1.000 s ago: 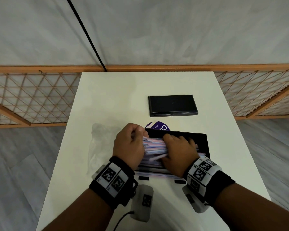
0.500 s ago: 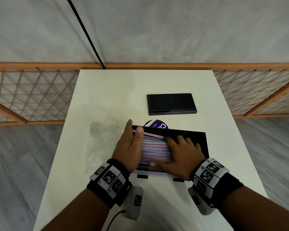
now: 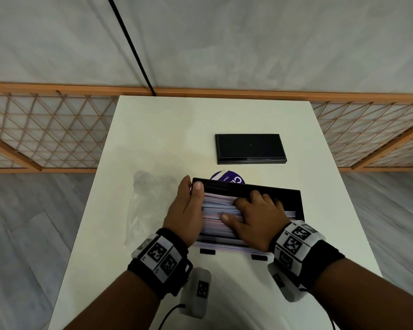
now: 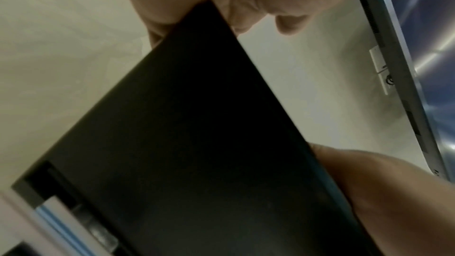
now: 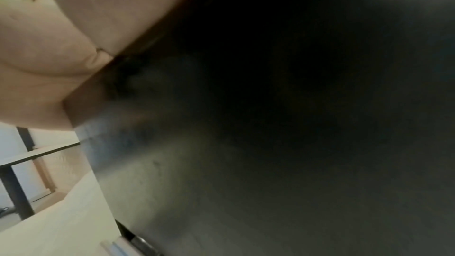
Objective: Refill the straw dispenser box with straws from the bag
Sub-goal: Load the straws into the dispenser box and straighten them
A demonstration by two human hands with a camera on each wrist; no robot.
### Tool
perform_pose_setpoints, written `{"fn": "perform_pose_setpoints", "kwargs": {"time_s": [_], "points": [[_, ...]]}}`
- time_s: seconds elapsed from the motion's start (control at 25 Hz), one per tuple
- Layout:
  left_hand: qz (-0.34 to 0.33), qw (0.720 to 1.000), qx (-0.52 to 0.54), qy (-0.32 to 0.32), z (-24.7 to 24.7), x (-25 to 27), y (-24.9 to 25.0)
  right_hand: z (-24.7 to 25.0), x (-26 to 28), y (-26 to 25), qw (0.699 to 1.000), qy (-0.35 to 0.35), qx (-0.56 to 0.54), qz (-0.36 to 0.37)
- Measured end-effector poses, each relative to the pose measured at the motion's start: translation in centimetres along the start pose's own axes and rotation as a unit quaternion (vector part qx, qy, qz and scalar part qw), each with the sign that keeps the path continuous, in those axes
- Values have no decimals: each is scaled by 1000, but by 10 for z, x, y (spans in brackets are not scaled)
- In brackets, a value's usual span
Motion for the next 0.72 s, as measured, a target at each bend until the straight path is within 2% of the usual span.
{"fn": "perform_pose_setpoints", "kwargs": {"time_s": [0.12,0.24,0.32,0.4,0.48,0.52,0.6,0.64,0.72], "points": [[-17,999,-18,-34,-7,-5,-6,1,0,-6,1000,3,4,-7],[-19,994,-73,-74,-11,-4,-2,3,5,-19,998,41,23,38],[-35,991,-120,-38,-3,0,7,10,11,-17,998,51,28,39],[-116,980,-154,39,14,10,28,14,14,-9,999,20,26,15],[-242,943,-219,66,18,23,57,8,17,-3,999,-36,30,8],[-274,927,-253,33,11,26,68,4,18,-1,998,-54,40,16],[-271,894,-345,-91,-11,28,76,-1,22,3,996,-56,61,32],[-251,865,-407,-151,-23,26,73,-2,23,6,996,-51,68,36],[-199,786,-536,-236,-39,18,55,-4,25,12,996,-49,73,34]]}}
Point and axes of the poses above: each hand's wrist, its own x-axis away from the middle knuckle, its own z-axis out of the back of the hand, y = z × x, the point moved 6 cm from there along -x, towards the middle knuckle, and after that the axes turned 13 degrees about -x, right-handed, at the moved point
